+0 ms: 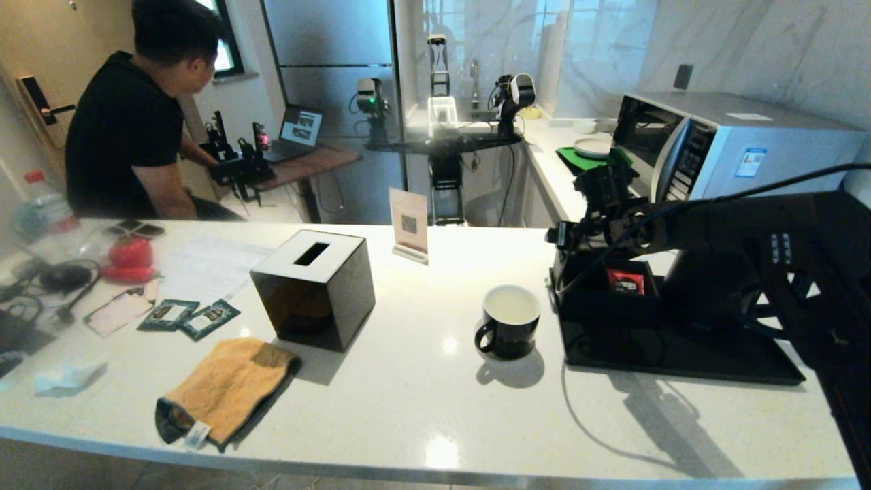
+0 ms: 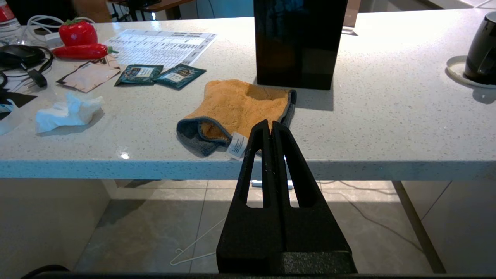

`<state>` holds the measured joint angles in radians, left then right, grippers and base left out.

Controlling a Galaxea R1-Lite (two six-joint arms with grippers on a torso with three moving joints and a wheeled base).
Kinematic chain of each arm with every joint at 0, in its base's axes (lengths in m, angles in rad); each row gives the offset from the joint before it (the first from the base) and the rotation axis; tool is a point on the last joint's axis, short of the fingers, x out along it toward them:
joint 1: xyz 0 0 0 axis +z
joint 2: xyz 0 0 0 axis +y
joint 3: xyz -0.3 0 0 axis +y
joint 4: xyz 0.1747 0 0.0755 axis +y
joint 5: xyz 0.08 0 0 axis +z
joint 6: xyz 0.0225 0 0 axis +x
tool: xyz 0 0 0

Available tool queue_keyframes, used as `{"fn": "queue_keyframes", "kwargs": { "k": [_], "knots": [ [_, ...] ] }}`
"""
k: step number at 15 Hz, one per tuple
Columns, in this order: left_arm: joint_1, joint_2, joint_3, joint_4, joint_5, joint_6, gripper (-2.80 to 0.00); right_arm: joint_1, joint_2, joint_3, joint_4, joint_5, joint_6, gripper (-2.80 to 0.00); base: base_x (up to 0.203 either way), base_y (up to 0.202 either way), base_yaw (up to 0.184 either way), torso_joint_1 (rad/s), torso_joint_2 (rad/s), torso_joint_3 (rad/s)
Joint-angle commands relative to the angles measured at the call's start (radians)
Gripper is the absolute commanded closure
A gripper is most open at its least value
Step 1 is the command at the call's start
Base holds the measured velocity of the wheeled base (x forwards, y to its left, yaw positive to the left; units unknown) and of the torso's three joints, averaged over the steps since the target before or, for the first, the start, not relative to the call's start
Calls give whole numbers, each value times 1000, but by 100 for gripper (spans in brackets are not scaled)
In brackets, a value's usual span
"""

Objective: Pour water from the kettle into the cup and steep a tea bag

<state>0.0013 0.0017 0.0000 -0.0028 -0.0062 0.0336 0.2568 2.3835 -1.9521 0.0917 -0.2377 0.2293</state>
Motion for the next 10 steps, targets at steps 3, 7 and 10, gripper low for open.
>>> {"fn": "queue_keyframes", "kwargs": {
  "k": [3, 7, 10],
  "knots": [
    [0, 1, 0, 0, 0, 0, 0, 1, -17, -1, -1, -3, -1, -280, 0, 0, 0, 0, 0, 0],
    [0, 0, 0, 0, 0, 0, 0, 7, -22, 1, 31, -14, -3, -280, 0, 0, 0, 0, 0, 0],
    [0, 0, 0, 0, 0, 0, 0, 9, -18, 4, 33, -31, 1, -280, 0, 0, 0, 0, 0, 0]
  ]
}}
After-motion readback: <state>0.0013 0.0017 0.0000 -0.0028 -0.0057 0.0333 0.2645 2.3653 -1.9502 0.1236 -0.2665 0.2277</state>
